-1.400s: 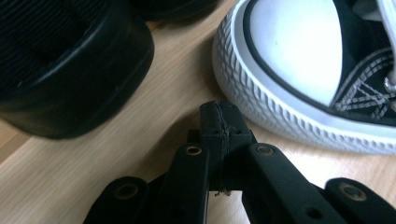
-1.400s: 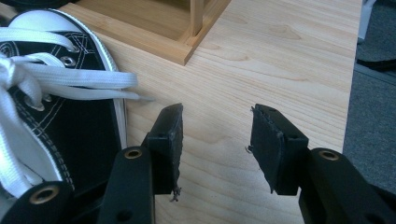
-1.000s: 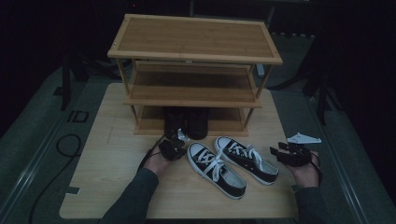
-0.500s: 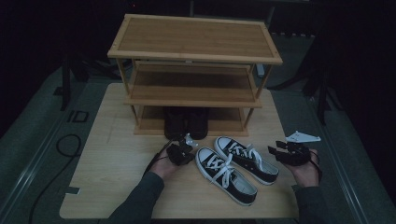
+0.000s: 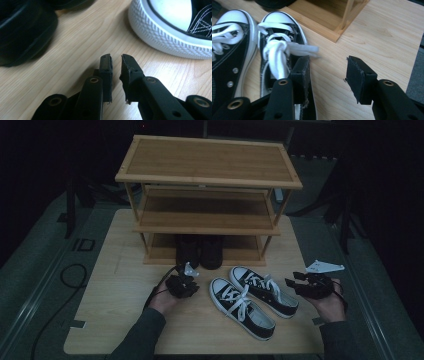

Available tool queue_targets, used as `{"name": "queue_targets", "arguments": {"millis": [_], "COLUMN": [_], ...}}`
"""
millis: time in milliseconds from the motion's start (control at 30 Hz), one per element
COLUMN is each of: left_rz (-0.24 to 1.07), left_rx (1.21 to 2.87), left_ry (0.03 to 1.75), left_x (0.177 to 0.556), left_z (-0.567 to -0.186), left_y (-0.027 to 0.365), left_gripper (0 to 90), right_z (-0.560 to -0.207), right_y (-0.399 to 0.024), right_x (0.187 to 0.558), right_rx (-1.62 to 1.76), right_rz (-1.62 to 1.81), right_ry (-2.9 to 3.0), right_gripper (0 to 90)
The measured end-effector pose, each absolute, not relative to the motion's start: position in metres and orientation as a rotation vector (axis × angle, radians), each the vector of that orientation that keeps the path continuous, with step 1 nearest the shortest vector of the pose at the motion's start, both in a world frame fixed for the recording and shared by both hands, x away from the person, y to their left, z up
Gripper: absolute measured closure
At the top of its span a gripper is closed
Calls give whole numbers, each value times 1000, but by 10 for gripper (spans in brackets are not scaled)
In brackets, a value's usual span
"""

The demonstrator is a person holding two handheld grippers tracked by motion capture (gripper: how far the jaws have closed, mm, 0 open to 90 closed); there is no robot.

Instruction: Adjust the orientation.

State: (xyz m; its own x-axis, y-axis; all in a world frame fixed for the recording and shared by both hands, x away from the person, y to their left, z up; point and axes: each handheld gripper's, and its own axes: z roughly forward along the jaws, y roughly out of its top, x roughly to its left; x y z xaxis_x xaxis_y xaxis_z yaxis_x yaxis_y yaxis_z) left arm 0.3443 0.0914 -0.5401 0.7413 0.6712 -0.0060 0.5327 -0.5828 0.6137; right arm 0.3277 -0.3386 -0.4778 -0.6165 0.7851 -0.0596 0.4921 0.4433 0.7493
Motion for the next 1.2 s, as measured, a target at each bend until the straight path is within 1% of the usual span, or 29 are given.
{"name": "queue_targets", "arguments": {"millis": [167,500,733,967,1200], "left_rz": [329,372,368,369,359], "left_rx": [2298,2249,2228,2219,2215], "left_ry": [944,1000,1031,1037,1049], "left_x": [342,333,329,328,327], "left_z": [-537,-536,-538,-541,-545], "left_y": [105,132,143,144,143], "left_gripper": [770,762,761,761,757], "right_z": [-468,-458,-457,-464,-481], "right_y": [-332,-314,-299,-289,-281], "right_x": [321,303,290,287,301], "right_rx": [1028,935,865,846,908], "right_rz": [1003,1013,1018,963,850], "right_ry": [2333,2393,2449,2496,2526], "right_gripper": [540,538,563,583,623]}}
